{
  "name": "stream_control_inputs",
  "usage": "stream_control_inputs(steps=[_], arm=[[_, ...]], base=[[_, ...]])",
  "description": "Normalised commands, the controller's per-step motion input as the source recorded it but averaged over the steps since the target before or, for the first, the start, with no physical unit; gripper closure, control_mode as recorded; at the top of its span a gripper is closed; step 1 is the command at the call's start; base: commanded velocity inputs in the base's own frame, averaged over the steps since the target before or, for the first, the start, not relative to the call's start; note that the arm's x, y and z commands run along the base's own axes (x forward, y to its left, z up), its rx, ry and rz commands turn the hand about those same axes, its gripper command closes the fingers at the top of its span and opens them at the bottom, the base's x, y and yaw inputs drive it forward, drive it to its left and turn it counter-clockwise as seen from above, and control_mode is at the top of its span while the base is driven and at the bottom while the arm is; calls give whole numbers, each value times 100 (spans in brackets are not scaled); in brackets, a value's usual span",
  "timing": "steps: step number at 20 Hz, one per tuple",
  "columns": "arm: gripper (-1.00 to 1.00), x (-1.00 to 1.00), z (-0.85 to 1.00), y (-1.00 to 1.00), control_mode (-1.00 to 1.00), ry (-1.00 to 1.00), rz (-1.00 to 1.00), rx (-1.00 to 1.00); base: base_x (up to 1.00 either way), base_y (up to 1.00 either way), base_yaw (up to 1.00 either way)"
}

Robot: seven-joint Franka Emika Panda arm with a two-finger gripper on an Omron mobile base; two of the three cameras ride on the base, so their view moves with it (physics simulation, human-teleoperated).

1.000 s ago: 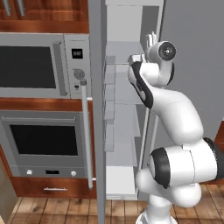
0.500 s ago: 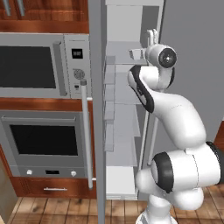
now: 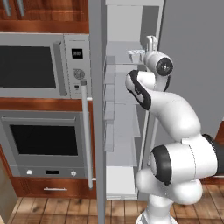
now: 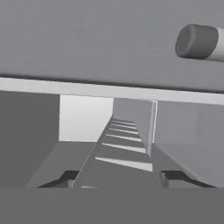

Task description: The ice cube tray has been filled with water. Take the tray and place it in the freezer to make ice. Close the freezer door after placing the tray.

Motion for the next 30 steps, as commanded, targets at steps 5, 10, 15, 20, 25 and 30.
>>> stream_control_inputs(steps=[5,10,15,20,25,30], arm=[[100,71,1,0,-100,28,0,3],[100,84,-25,0,-100,21,2,0],[100,78,-79,8,-100,21,0,-7],[100,87,-92,8,-100,30,0,-11],[-100,6,56,-3,-100,34,0,1],[-100,-65,-8,0,-100,11,1,0]], base=[[0,0,0],[0,0,0],[0,0,0],[0,0,0],[0,0,0],[0,0,0]])
